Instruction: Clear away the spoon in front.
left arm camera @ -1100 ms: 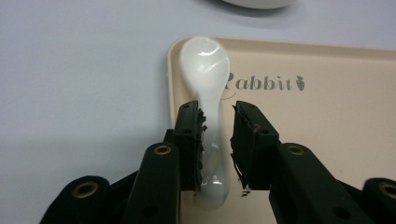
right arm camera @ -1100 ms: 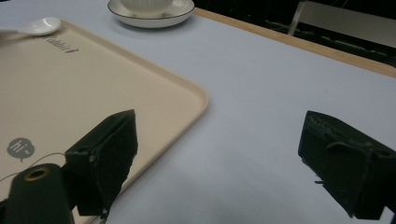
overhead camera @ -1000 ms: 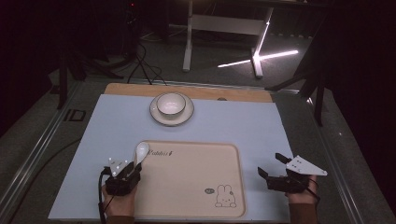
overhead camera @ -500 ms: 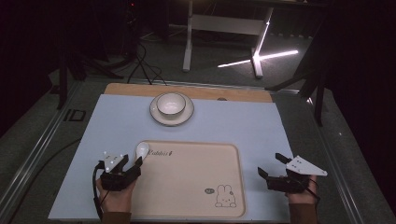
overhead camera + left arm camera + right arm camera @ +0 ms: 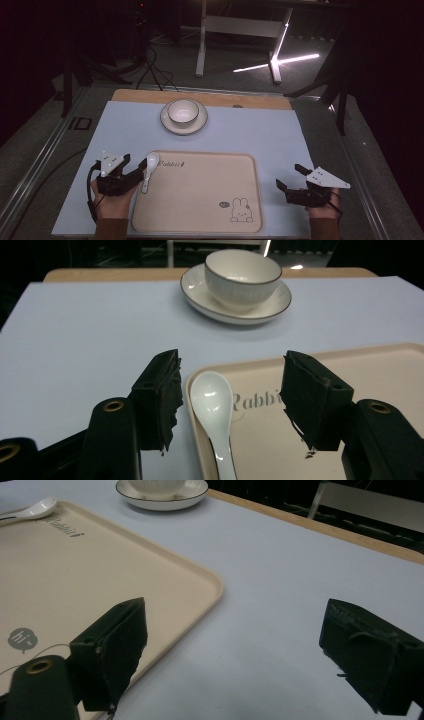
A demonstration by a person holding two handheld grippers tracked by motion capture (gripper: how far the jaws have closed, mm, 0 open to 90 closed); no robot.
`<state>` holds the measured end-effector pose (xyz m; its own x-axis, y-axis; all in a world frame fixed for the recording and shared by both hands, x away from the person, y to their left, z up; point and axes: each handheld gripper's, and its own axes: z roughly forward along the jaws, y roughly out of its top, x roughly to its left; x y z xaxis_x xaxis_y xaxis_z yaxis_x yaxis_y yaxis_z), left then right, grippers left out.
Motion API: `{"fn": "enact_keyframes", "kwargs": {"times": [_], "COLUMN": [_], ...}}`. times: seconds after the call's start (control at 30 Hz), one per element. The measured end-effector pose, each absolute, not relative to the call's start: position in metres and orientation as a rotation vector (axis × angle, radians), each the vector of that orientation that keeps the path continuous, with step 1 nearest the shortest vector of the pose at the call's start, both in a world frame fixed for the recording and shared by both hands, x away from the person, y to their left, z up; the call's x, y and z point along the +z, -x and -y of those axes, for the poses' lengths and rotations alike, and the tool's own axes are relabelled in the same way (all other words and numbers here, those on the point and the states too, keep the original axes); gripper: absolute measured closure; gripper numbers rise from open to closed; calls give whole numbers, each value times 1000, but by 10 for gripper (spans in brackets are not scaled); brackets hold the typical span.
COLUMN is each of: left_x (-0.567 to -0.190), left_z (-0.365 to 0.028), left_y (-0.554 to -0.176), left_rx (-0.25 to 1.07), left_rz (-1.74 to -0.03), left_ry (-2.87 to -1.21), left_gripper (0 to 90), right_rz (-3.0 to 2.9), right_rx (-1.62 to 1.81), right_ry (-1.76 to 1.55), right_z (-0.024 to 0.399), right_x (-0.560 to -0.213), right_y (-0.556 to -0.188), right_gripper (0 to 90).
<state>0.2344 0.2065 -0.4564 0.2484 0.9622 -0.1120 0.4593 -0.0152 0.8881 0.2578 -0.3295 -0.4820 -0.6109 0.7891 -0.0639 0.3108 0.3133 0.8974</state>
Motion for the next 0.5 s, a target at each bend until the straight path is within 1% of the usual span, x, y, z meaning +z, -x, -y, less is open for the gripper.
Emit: {"fn": "enact_keyframes", "kwargs": {"times": [0.17,0.2,0.5], "left_x": [-454,-454,-467], "left_z": [-221,-227,-248], "left_y": [-239,-241,-252], "left_rx": [683,704,734], "left_rz": [-1321,-1309,-1254], "left_ry": [-1615,-1638,-1727], "left_gripper": [408,408,392], "right_rz": [-2082,-2083,-2084], "right_rx": [1259,1258,1257], "right_ry": [-970,-971,-973], "right_z": [330,330,330], "right_x": [-482,-482,-482], "right_y": [-258,-258,-258], "right_gripper": [116,116,116]}}
